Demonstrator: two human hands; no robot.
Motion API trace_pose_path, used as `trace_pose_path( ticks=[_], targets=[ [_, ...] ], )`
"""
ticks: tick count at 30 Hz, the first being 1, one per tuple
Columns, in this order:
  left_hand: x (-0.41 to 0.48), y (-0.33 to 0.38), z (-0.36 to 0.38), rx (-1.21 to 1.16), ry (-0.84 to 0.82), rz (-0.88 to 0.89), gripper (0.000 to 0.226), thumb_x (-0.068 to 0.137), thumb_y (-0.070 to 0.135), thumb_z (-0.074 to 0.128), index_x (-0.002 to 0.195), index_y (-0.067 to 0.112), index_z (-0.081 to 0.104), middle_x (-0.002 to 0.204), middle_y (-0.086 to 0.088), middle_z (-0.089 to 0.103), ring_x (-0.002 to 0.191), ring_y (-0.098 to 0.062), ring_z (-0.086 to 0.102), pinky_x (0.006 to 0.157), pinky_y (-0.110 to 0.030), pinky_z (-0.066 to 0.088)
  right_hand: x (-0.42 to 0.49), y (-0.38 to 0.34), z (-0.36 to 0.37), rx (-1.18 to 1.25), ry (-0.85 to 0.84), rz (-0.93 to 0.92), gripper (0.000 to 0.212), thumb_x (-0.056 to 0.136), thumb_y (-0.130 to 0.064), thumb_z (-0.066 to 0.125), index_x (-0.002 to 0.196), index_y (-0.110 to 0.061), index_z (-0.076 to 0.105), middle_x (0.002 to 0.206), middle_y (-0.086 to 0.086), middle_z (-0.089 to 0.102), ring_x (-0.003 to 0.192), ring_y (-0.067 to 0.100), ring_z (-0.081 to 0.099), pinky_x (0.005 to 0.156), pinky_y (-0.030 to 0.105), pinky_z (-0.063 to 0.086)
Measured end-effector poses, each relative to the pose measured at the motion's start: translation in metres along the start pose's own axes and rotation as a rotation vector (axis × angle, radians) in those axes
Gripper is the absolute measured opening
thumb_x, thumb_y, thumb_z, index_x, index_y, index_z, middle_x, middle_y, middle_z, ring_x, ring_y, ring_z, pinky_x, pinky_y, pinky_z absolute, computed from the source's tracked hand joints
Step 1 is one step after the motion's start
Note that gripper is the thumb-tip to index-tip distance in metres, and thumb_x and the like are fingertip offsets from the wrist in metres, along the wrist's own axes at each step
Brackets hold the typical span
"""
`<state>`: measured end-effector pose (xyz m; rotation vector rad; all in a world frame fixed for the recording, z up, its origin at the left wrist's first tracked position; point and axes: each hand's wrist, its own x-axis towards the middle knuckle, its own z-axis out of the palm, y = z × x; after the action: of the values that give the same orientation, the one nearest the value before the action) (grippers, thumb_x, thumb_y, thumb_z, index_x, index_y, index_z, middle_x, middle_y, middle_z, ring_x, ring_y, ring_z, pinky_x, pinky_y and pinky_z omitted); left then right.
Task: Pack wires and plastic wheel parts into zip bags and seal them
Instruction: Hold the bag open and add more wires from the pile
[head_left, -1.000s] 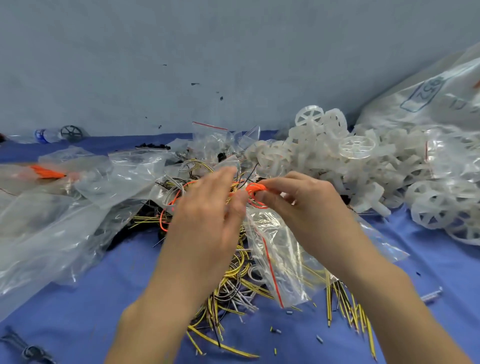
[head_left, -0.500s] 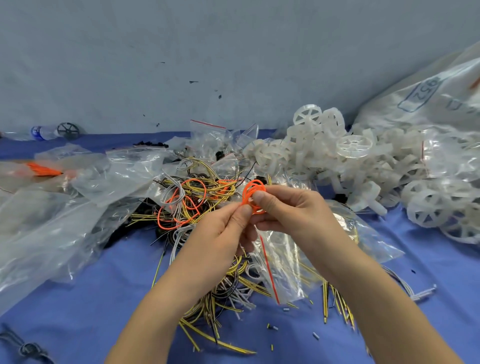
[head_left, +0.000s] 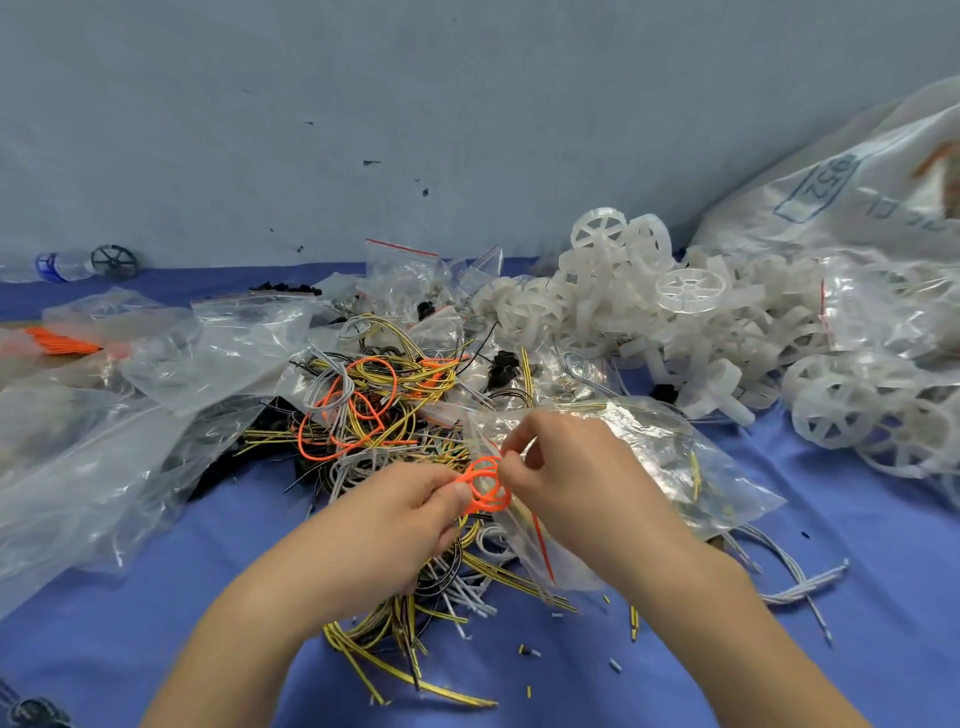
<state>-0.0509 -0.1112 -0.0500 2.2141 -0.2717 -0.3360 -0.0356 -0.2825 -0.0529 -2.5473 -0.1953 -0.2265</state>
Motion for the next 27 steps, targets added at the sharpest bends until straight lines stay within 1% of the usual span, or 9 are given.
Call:
trace_pose_path(
  ticks=[4,6,9,12,15,18,21,23,27],
  targets=[
    [0.011,0.008,0.016,-0.051,0.066,-0.085,0.019,0.100,0.035,0.047,0.094,0.020,0.056,0.051,0.008,0.046,0.040,-0.010,0.033,0.050,-0.028,0.031,0.003,0.000,-0.004,0.066,0.058,-0.002,0.010,0.088,-0.034,0.057,0.089,-0.027,0.064,0.077,-0.007,0.066,0.076,0.015,0.061,0.064,0.032,0.044],
    [0.014,0.012,0.016,-0.018,0.116,-0.085,0.024,0.100,0.035,0.048,0.085,0.018,0.056,0.046,0.007,0.047,0.034,-0.006,0.032,0.047,-0.027,0.028,0.002,0.000,-0.006,0.095,0.103,-0.013,0.010,0.089,-0.034,0.057,0.089,-0.027,0.063,0.077,-0.008,0.064,0.075,0.013,0.060,0.065,0.033,0.045],
    [0.010,0.019,0.011,0.325,0.240,-0.035,0.042,0.098,0.036,0.050,0.061,0.016,0.054,0.040,0.007,0.050,0.036,-0.004,0.040,0.045,-0.024,0.029,-0.001,-0.001,-0.008,0.128,0.190,-0.043,0.008,0.089,-0.031,0.056,0.089,-0.026,0.061,0.076,-0.009,0.062,0.072,0.013,0.057,0.063,0.034,0.044],
    [0.008,0.025,0.009,0.507,0.309,0.021,0.043,0.096,0.038,0.052,0.062,0.014,0.060,0.055,0.001,0.063,0.046,-0.007,0.047,0.051,-0.026,0.037,-0.003,-0.004,-0.009,0.144,0.236,-0.069,0.006,0.089,-0.030,0.056,0.088,-0.025,0.060,0.077,-0.009,0.060,0.073,0.013,0.056,0.063,0.034,0.045],
    [0.009,0.036,0.011,0.299,0.212,0.100,0.038,0.099,0.023,0.045,0.066,0.016,0.062,0.055,0.005,0.064,0.037,-0.004,0.044,0.041,-0.016,0.029,-0.005,-0.008,-0.011,0.131,0.217,-0.120,0.006,0.090,-0.032,0.056,0.089,-0.026,0.057,0.081,-0.011,0.059,0.077,0.011,0.055,0.063,0.030,0.038],
    [0.015,0.036,0.010,-0.139,0.095,0.040,0.033,0.102,0.011,0.036,0.081,0.010,0.061,0.054,0.000,0.061,0.037,-0.012,0.043,0.038,-0.021,0.034,-0.006,-0.012,-0.013,0.079,0.194,-0.210,0.005,0.090,-0.033,0.057,0.089,-0.029,0.056,0.079,-0.012,0.054,0.078,0.012,0.052,0.064,0.029,0.033],
    [0.019,0.034,0.002,-0.424,0.269,-0.003,0.012,0.103,0.012,0.043,0.103,0.008,0.054,0.053,-0.003,0.057,0.038,-0.015,0.048,0.034,-0.022,0.040,-0.007,-0.013,-0.013,0.105,0.173,-0.246,0.006,0.089,-0.035,0.058,0.089,-0.029,0.058,0.073,-0.013,0.050,0.073,0.010,0.049,0.063,0.029,0.034],
    [0.019,0.035,-0.001,-0.524,0.295,0.008,0.011,0.100,0.012,0.049,0.107,0.005,0.052,0.054,-0.002,0.059,0.040,-0.013,0.051,0.034,-0.022,0.041,-0.006,-0.011,-0.015,0.163,0.205,-0.230,0.006,0.089,-0.034,0.058,0.088,-0.029,0.058,0.071,-0.014,0.051,0.068,0.008,0.049,0.061,0.026,0.036],
    [0.015,0.034,0.009,-0.444,-0.018,0.039,0.022,0.100,0.010,0.048,0.090,0.000,0.065,0.064,-0.006,0.063,0.048,-0.014,0.056,0.041,-0.021,0.045,-0.004,-0.009,-0.019,0.235,0.216,-0.194,0.004,0.088,-0.033,0.059,0.088,-0.029,0.060,0.073,-0.012,0.059,0.065,0.006,0.053,0.060,0.023,0.038]
  ],
)
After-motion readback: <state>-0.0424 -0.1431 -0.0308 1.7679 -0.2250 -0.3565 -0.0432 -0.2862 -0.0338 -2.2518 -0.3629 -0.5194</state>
